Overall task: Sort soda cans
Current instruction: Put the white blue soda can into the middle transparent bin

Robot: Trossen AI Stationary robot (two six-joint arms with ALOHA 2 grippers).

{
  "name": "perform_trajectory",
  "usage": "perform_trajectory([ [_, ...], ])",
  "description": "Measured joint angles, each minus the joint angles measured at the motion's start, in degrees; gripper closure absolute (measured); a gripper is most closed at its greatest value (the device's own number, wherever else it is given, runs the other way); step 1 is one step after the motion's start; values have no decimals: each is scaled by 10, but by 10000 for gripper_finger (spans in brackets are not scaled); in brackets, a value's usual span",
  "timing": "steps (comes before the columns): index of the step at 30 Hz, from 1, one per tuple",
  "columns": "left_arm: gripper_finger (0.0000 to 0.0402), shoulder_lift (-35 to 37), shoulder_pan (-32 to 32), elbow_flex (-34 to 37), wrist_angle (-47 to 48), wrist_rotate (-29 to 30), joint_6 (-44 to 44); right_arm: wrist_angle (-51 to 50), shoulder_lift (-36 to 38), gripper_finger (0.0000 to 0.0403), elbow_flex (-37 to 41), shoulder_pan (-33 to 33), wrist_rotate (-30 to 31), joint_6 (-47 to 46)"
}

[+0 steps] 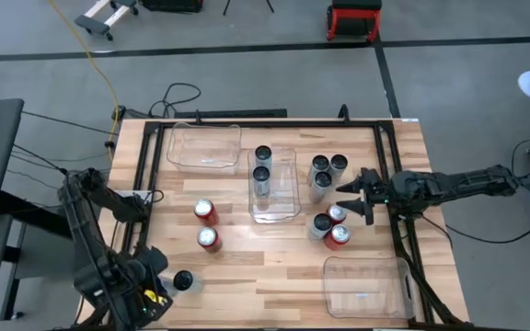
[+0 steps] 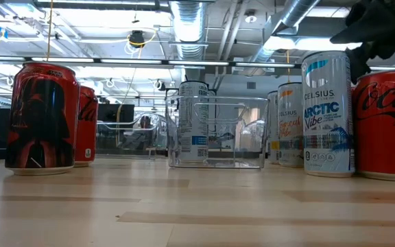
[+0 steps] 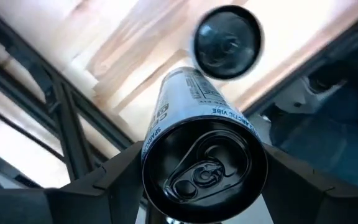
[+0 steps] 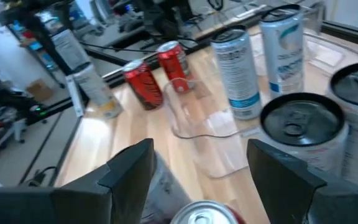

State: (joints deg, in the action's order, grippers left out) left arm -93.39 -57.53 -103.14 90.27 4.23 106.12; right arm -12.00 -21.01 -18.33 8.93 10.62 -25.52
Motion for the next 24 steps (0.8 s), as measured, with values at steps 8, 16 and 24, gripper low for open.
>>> perform_trajectory([
  [8,145,15,36,-22,0,65,-60,-28,12,122,0,28,36,-10],
  [16,145,28,94,-22,-2,113,-175,-30,12,122,0,40,43,-15],
  [24,145,39,135,-22,-2,120,-244,-30,12,122,0,42,44,-16],
])
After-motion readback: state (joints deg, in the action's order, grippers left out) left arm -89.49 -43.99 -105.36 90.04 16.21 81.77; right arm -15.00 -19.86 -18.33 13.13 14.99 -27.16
